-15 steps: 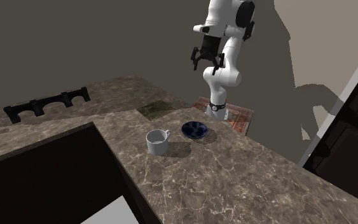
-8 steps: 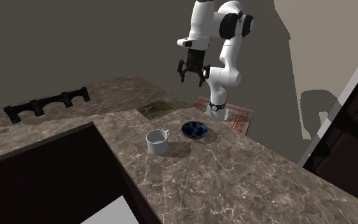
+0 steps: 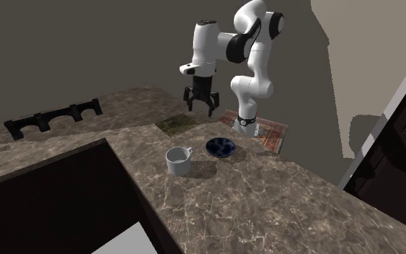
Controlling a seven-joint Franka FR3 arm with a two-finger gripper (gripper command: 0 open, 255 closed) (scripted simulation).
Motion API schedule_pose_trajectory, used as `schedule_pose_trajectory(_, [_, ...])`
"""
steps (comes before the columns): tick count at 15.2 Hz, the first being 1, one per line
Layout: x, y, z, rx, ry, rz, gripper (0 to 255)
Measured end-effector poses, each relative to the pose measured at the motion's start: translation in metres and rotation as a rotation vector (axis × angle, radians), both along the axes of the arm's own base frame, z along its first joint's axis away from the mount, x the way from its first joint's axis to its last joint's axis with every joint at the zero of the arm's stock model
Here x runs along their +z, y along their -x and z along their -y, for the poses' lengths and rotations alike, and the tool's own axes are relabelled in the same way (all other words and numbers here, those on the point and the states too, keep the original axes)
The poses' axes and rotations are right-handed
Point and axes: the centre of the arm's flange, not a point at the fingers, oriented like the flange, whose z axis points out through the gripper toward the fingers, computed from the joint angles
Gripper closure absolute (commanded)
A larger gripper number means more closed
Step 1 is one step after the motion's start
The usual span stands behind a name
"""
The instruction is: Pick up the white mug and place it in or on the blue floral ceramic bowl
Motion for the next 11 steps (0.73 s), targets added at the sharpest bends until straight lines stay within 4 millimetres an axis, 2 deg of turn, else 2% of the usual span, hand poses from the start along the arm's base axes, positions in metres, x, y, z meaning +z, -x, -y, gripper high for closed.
schedule_pose_trajectory(11, [-0.095,-0.102,0.067,-0.005,-0.059,-0.031,0])
